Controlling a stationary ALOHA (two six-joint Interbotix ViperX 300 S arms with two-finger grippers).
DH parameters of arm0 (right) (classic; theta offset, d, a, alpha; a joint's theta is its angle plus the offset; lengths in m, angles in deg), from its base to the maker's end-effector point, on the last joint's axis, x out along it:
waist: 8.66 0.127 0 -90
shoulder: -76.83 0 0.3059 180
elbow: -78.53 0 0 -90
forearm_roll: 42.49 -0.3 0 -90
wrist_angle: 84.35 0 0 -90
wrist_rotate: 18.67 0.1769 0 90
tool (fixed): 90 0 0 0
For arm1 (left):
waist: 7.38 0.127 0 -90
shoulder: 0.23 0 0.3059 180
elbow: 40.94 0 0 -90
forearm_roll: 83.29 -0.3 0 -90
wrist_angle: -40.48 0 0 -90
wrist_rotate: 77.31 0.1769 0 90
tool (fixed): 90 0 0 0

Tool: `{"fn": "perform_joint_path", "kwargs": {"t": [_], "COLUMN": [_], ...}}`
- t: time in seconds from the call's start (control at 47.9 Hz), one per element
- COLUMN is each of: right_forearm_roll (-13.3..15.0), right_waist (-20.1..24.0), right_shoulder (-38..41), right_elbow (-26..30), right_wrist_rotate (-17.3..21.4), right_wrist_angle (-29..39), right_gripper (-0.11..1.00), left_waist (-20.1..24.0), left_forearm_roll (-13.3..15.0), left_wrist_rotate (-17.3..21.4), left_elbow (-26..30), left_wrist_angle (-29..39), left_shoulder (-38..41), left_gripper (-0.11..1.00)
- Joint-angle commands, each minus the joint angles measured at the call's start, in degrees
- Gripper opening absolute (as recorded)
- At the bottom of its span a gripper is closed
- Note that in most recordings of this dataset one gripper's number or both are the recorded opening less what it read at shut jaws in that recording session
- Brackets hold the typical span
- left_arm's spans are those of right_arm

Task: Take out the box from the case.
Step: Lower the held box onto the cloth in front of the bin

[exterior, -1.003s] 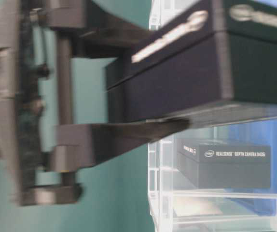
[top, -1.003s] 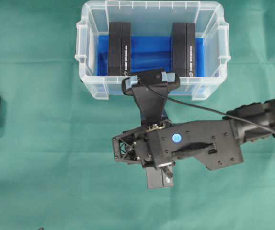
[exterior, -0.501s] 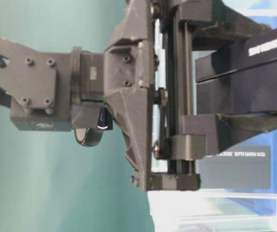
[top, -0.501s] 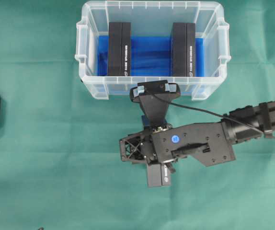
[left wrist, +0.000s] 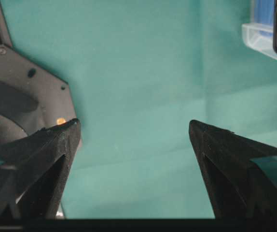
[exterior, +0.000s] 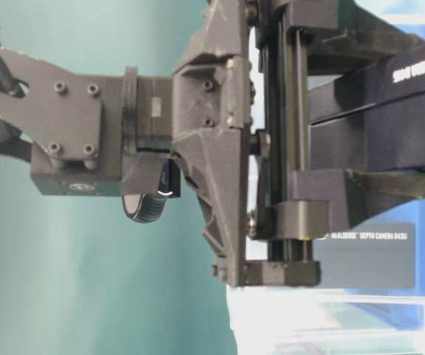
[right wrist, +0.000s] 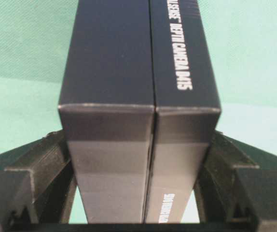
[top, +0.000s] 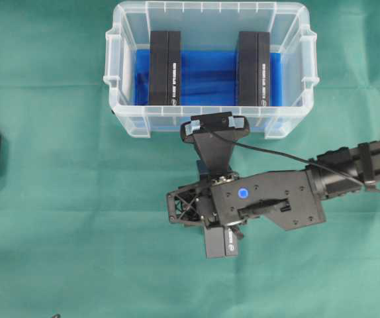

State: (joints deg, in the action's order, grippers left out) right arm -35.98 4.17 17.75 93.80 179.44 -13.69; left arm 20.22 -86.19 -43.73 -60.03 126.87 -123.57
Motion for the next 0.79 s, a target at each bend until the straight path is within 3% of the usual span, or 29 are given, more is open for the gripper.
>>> {"fn": "perform_joint_path", "kwargs": {"t": [0.0, 0.084, 0.188, 0.251, 0.773], "right_forearm_roll": [0.18, 0.18, 0.97, 1.49, 1.58], "right_waist": [0.18, 0.18, 0.26, 0.26, 0.18], "right_shoulder": [-1.58, -1.67, -1.67, -1.67, -2.81], "right_elbow": [0.53, 0.62, 0.62, 0.62, 2.02], "right_wrist_rotate": [0.26, 0.35, 0.09, 0.26, 0.35], "right_wrist_angle": [-0.09, -0.35, -1.05, -1.23, 0.18], "right_gripper": [0.67, 0.69, 0.9, 0.95, 0.94], "left_waist": [-0.09, -0.09, -0.09, -0.09, -0.09], "left_forearm_roll": [-0.18, -0.18, -0.18, -0.18, -0.18], "left_wrist_rotate": [0.0, -0.09, -0.09, -0.09, -0.44], "left_elbow": [0.44, 0.44, 0.44, 0.44, 0.53], "left_wrist_angle": [-0.26, -0.35, -0.26, -0.26, -0.44], "left_shoulder": [0.09, 0.18, 0.18, 0.18, 0.18], "left_gripper": [0.94, 0.94, 0.94, 0.94, 0.94]}}
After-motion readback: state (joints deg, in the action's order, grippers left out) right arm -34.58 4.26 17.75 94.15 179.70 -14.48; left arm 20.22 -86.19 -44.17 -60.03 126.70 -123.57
